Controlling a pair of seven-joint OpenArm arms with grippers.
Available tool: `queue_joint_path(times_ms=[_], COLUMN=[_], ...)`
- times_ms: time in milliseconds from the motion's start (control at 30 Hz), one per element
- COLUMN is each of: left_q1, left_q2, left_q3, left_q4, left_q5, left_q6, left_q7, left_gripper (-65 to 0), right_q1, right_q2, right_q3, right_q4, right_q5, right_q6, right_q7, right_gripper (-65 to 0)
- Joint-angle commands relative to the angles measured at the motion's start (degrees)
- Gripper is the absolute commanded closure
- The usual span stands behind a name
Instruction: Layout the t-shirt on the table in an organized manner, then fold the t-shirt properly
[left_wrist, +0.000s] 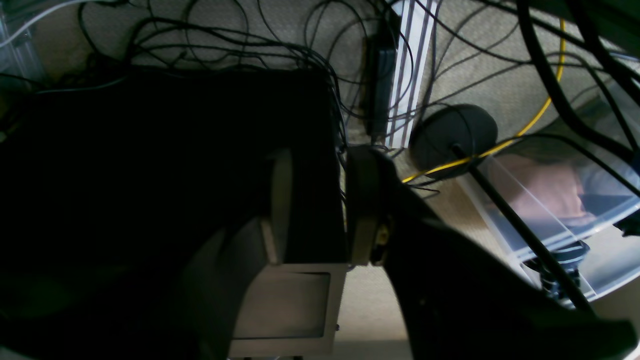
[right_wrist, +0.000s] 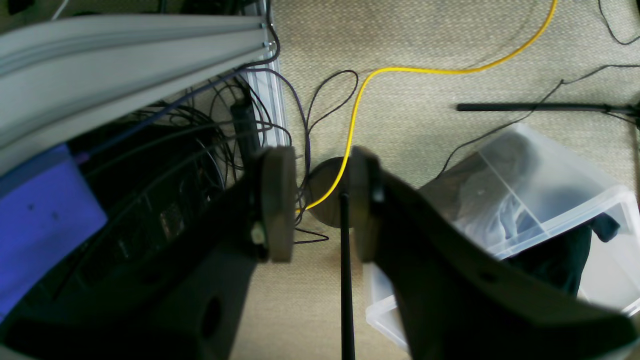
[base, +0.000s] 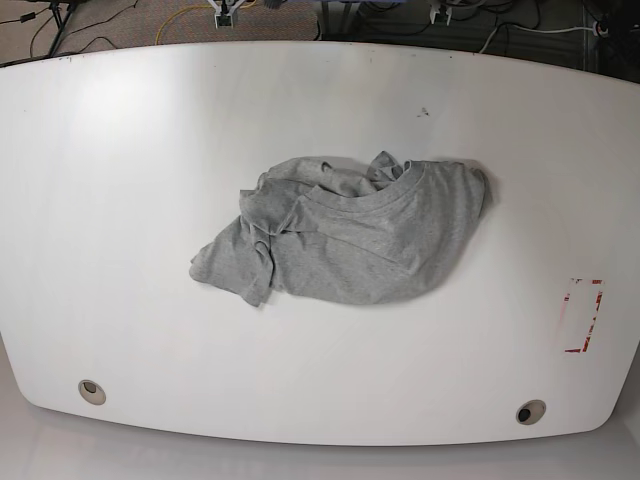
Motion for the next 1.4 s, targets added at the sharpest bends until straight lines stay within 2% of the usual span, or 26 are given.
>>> queue_joint_path(times_ms=[0, 667, 1200, 1333, 1367], left_q1=[2.3, 3.3, 0.7, 1.8, 5.1], left_q2=[1.8, 1.9, 1.2, 1.2, 1.3], left_q3=[0.0, -1.1, -1.1, -0.9, -0.7], left_q4=[0.0, -0.2, -0.4, 0.9, 6.2], left_q5=[0.3, 0.1, 0.3, 0.3, 0.4], left_q6=[-0.9, -0.6, -0.7, -0.6, -0.7], left_q7=[-0.7, -0.8, -0.6, -0.6, -0.4], left_gripper=[-16.6, -16.4, -16.5, -16.6, -16.7], right_q1=[-0.6, -0.4, -0.4, -0.8, -2.8], right_q2=[-0.1, -0.5, -0.4, -0.2, -0.1], right_q3=[0.3, 0.2, 0.4, 0.3, 0.5], right_q4=[0.5, 0.6, 0.7, 1.5, 4.5], right_q5=[-0.2, -0.1, -0.2, -0.2, -0.3], right_q6=[-0.4, 0.0, -0.2, -0.2, -0.3], right_q7=[-0.3, -0.2, -0.2, -0.4, -0.4], right_gripper=[-18.0, -18.1, -17.8, -17.7, -17.7])
